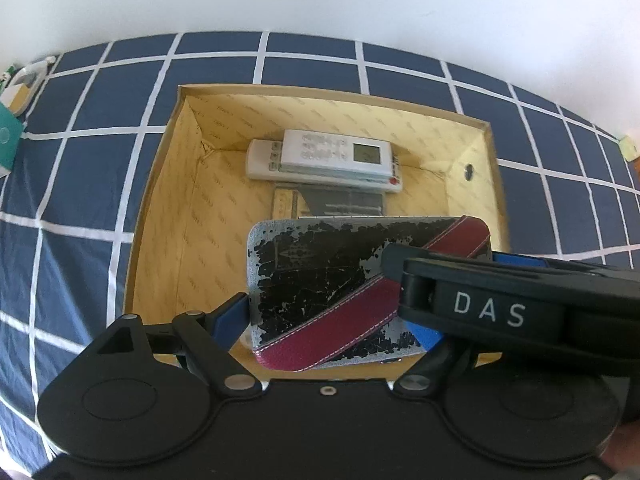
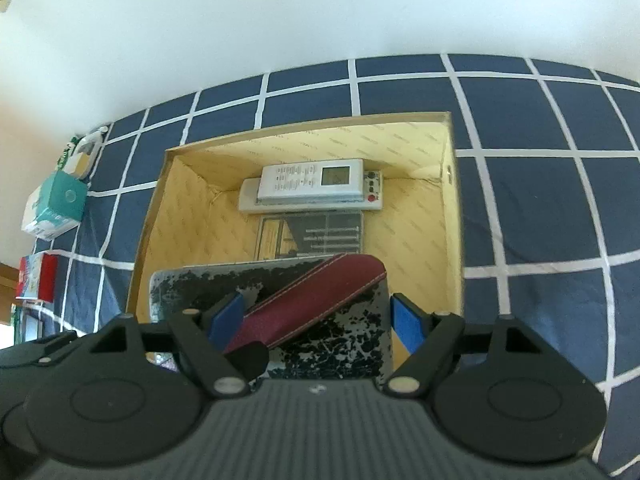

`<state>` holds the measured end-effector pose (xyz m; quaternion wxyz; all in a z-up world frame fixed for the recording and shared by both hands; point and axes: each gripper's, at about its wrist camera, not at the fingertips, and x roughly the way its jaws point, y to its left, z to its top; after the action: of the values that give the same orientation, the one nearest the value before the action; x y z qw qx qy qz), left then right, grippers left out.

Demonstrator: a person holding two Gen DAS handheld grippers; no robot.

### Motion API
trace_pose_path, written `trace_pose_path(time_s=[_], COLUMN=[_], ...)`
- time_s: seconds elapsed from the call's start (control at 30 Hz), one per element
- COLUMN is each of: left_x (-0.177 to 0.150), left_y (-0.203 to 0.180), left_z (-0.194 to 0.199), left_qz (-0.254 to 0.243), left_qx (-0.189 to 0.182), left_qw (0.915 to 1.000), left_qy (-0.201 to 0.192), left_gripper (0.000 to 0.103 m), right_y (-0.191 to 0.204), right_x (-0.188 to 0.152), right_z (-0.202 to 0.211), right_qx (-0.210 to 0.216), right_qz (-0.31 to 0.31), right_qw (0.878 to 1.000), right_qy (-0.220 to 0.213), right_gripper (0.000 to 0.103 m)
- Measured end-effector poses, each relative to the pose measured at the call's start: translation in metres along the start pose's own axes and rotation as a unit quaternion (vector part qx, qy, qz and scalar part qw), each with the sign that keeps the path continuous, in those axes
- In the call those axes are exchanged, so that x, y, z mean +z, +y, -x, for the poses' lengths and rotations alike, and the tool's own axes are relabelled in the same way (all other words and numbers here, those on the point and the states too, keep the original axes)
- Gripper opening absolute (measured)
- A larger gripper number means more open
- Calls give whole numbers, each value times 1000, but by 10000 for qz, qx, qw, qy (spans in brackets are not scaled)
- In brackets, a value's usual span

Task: Organize objects
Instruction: 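Lift the case with the right tool and carry it over the box, then lower the case into the box between the remotes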

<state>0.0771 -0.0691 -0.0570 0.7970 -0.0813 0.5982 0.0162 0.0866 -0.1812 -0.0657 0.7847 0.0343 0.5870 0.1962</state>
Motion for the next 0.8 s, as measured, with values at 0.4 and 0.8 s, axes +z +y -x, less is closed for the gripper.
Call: trace_pose_path(time_s=[0.4,0.8], left_x=[47,67], left_y=[17,23], left_z=[-72,-112], left_qz=[-134,-261], left_qx=[-86,-113], left_qw=[9985,9964], left_qy=[518,795], left_gripper=[82,81], right_y=[-10,-22], right_x=[39,51], right_z=[-76,-124], right_qx=[-147,-185], right_qz=[-349,-679], right_qw=[9983,9952], right_qy=[438,685], right_gripper=[78,78])
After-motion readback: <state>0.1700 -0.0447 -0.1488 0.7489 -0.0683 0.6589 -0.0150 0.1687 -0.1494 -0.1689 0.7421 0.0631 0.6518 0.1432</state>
